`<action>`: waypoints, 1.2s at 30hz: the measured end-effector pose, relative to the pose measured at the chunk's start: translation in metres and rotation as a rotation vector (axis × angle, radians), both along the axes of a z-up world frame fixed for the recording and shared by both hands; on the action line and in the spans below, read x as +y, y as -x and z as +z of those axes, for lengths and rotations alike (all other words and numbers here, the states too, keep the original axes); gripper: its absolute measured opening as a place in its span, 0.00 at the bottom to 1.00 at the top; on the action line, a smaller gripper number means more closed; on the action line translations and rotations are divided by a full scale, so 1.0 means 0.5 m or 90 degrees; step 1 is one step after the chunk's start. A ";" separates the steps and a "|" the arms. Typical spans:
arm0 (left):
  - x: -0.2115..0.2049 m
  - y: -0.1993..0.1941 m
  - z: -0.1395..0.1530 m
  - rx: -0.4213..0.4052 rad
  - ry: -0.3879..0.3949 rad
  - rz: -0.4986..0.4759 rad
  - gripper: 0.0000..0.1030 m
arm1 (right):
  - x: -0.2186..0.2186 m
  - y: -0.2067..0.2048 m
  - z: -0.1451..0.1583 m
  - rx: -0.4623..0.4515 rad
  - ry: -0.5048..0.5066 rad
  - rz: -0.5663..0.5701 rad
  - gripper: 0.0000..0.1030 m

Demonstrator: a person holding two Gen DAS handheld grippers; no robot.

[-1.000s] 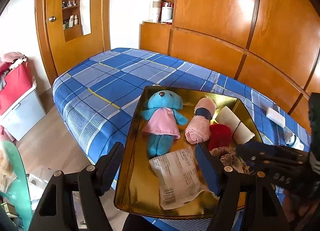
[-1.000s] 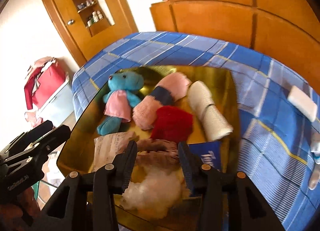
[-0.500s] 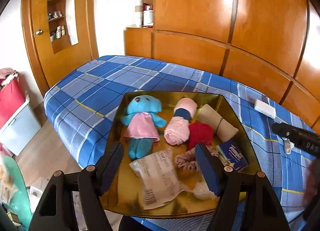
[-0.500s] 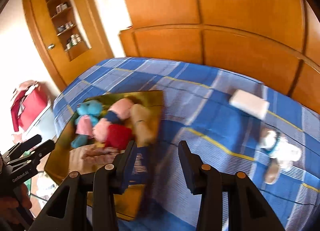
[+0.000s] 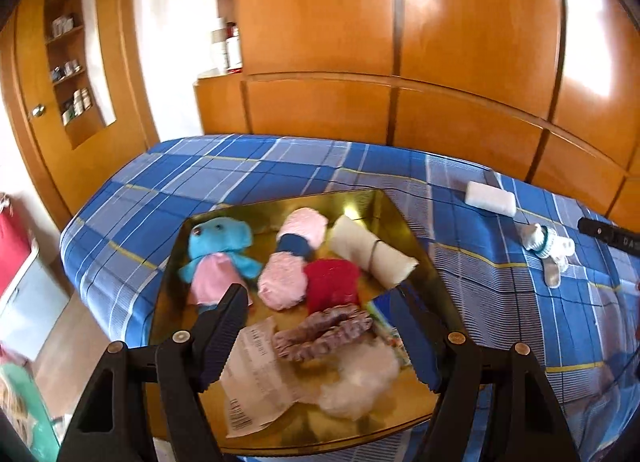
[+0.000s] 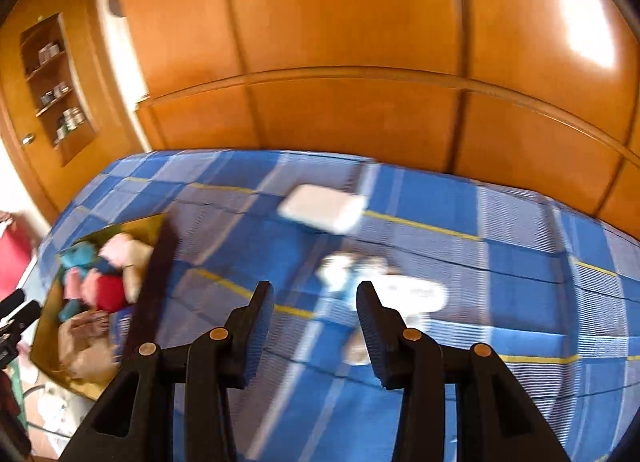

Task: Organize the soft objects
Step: 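Move both tools back toward the white foam block and sock bunny, then close the left tool on the white foam block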

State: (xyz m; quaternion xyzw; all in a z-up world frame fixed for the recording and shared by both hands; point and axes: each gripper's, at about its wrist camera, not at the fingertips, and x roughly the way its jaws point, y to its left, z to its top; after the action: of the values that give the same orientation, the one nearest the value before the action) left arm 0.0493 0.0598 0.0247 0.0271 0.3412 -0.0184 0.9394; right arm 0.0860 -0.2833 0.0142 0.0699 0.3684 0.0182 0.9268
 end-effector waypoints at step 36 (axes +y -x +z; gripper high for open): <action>-0.379 -0.142 -0.054 0.092 -0.034 -0.203 0.72 | -0.264 0.020 -0.102 0.052 -0.199 -0.234 0.42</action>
State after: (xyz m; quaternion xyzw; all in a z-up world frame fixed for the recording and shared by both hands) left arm 0.1205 -0.1296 -0.0022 0.1045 0.3999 -0.1601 0.8964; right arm 0.0759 -0.4155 -0.0367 0.2790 0.3794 -0.0969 0.8768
